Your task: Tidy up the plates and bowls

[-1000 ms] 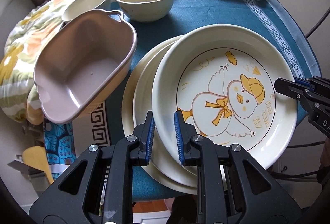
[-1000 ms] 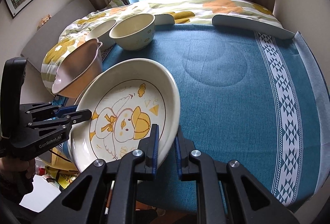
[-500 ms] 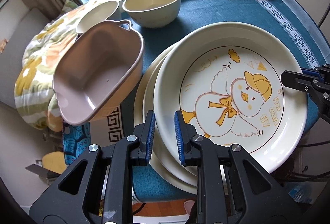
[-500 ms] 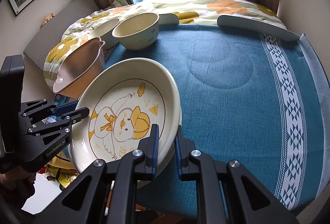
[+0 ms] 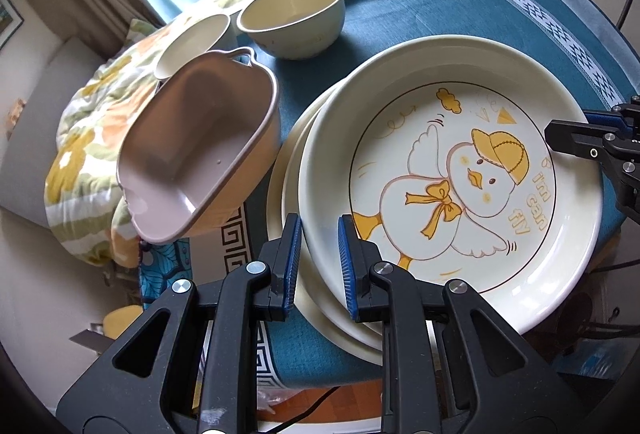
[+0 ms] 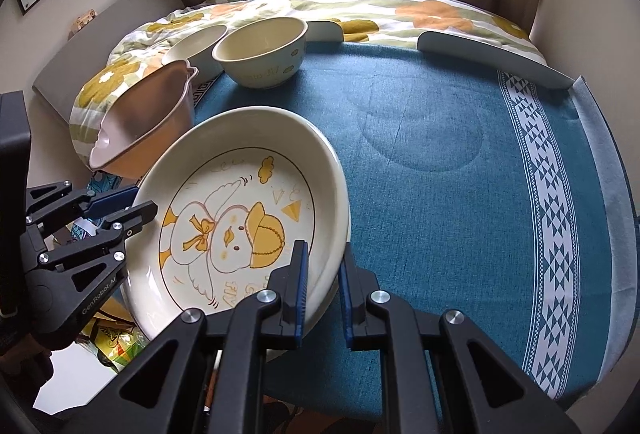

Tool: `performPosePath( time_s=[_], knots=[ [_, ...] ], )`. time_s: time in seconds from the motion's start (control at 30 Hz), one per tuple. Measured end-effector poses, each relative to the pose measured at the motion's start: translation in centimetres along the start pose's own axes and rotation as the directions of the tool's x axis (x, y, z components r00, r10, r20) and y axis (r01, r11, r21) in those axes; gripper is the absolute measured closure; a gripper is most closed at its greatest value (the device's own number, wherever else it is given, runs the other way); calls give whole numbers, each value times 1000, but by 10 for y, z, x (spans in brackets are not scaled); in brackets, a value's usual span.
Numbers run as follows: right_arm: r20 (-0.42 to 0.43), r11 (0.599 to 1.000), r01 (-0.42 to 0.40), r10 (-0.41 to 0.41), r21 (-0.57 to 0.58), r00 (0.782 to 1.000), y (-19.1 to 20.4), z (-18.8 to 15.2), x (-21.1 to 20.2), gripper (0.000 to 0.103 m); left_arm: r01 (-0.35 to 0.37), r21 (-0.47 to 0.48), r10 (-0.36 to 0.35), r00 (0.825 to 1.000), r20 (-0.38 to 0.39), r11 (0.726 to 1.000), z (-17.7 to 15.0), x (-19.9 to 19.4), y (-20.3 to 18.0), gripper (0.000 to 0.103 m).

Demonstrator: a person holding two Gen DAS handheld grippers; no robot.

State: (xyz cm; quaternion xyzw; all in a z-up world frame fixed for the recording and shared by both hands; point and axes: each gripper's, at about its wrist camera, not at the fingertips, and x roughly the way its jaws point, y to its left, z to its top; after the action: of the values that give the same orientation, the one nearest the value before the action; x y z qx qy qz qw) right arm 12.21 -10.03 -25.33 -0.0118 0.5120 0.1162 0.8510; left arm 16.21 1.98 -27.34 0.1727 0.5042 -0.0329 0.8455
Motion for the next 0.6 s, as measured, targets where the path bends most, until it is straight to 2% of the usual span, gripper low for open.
performPosePath(
  time_s=[0.23, 0.6],
  knots=[
    [-23, 999, 42, -42, -14, 999, 7, 2, 4, 90, -42, 38, 41, 999, 9, 998, -5, -4, -5, 86],
    [-30, 997, 66, -66, -31, 997, 11, 0, 7, 90, -47, 20, 47, 999, 17, 999, -7, -7, 2, 86]
  ],
)
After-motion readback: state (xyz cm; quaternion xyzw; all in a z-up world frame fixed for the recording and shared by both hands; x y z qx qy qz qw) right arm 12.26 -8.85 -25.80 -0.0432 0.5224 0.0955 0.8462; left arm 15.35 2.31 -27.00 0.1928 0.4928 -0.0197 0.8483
